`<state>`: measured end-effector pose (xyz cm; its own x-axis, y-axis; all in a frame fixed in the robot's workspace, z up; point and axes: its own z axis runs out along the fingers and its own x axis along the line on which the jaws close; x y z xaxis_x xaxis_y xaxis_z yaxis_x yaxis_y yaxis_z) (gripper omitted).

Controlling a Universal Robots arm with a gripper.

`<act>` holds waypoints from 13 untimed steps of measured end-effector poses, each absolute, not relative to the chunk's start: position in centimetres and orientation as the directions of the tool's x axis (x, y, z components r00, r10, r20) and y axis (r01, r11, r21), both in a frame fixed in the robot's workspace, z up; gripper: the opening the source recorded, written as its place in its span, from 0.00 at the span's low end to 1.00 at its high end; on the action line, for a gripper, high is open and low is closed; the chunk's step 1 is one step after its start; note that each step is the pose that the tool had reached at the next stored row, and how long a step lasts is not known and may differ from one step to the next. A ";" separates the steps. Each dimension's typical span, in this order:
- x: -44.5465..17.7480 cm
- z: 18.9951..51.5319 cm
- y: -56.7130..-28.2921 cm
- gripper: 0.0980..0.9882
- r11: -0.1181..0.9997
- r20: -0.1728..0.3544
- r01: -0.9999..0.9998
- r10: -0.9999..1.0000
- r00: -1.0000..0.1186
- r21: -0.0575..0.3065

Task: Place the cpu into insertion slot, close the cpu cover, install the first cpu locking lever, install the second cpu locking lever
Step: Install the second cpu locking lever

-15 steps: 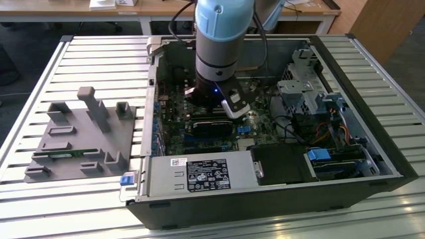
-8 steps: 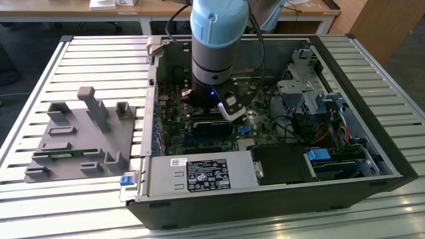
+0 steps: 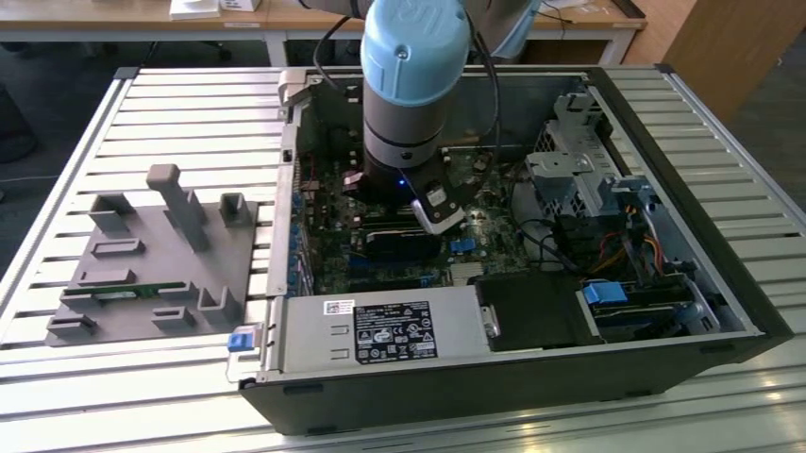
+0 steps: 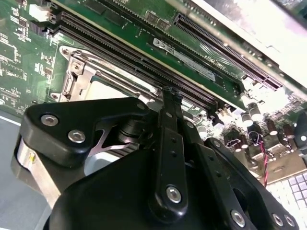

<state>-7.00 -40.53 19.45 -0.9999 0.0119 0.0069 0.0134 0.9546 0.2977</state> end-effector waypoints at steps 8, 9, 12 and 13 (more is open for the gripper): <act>-7.4 19.1 -40.6 0.01 0.947 0.007 0.013 0.011 -1.000 0.320; -7.5 19.0 -40.6 0.01 0.946 0.007 0.013 0.011 -1.000 0.323; -7.6 18.8 -40.6 0.01 0.944 0.007 0.013 0.011 -1.000 0.329; -7.6 18.7 -40.6 0.01 0.944 0.007 0.013 0.011 -1.000 0.331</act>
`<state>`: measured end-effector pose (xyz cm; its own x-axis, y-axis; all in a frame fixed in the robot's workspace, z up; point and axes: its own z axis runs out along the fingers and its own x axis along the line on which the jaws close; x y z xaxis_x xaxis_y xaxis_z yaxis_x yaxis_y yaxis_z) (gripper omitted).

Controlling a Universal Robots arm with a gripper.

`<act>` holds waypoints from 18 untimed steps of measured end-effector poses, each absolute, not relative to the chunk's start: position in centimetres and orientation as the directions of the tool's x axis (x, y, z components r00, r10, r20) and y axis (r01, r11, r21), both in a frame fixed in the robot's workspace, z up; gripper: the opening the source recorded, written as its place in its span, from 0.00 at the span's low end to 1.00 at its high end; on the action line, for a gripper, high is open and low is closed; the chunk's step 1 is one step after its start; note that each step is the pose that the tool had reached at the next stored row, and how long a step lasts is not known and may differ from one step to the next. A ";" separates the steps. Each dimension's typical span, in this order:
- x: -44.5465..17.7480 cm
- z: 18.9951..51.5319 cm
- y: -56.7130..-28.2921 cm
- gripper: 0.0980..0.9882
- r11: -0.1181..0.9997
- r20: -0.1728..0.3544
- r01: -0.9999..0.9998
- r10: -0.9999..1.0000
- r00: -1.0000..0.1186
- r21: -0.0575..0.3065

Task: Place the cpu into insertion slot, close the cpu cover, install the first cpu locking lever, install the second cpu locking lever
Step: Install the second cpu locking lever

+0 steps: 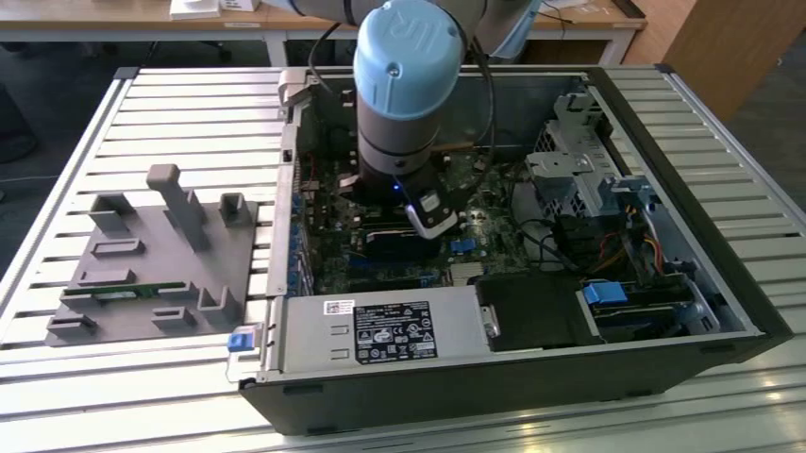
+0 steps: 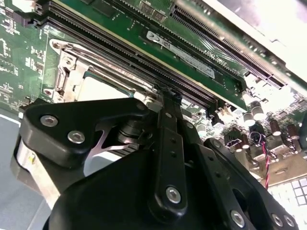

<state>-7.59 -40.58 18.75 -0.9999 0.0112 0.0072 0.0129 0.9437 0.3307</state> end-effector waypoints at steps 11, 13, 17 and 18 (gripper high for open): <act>-7.6 20.2 -40.6 0.01 0.943 0.007 0.013 0.011 -1.000 0.333; -7.6 20.4 -40.6 0.01 0.943 0.007 0.013 0.011 -1.000 0.333; -7.6 20.6 -40.6 0.01 0.943 0.007 0.013 0.011 -1.000 0.333; -7.6 20.7 -40.6 0.01 0.943 0.007 0.013 0.011 -1.000 0.333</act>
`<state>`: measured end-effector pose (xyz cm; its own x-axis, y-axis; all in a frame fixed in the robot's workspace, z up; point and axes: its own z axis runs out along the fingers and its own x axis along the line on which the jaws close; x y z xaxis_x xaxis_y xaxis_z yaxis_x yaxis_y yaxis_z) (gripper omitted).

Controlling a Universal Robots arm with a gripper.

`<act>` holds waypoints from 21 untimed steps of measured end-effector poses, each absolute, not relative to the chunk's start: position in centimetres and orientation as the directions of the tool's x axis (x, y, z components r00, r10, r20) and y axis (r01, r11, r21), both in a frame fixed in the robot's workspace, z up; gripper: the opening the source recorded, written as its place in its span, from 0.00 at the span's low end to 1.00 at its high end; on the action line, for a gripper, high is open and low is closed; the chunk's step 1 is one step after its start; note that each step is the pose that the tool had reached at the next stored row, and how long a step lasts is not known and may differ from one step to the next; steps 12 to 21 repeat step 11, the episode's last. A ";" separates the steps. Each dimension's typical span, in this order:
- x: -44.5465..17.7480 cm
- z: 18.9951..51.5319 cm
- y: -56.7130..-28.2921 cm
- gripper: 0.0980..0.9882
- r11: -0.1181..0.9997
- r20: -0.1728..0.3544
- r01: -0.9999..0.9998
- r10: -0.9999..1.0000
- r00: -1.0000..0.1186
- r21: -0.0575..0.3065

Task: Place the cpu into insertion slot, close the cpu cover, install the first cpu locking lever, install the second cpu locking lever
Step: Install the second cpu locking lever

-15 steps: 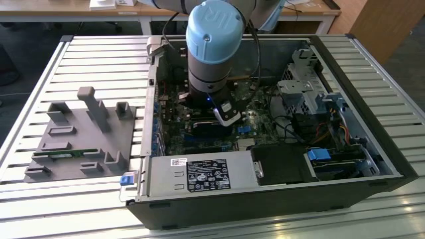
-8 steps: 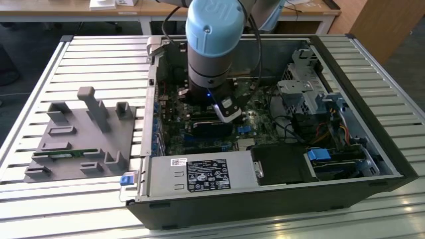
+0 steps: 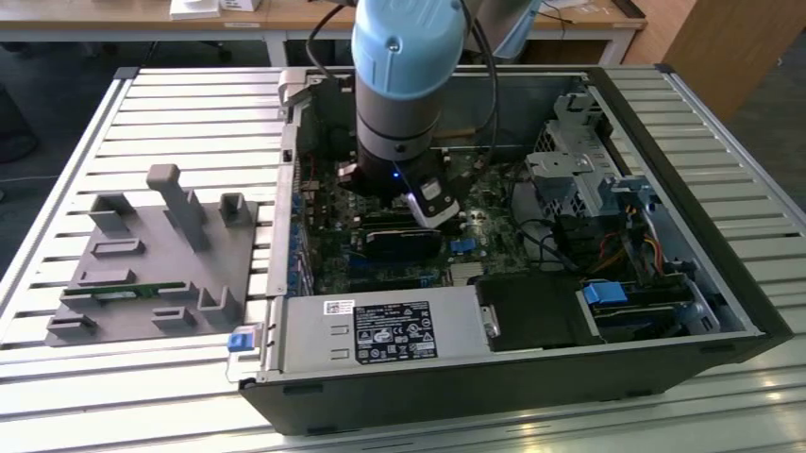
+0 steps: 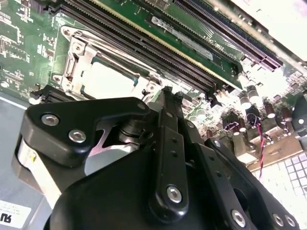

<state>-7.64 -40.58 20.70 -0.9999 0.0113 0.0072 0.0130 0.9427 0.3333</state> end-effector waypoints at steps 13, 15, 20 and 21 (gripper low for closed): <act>-7.6 21.0 -40.6 0.01 0.943 0.007 0.013 0.011 -1.000 0.333; -7.6 21.0 -40.6 0.01 0.943 0.007 0.013 0.011 -1.000 0.333; -7.6 21.0 -40.6 0.01 0.943 0.007 0.013 0.011 -1.000 0.333; -7.6 21.0 -40.6 0.01 0.943 0.007 0.013 0.011 -1.000 0.333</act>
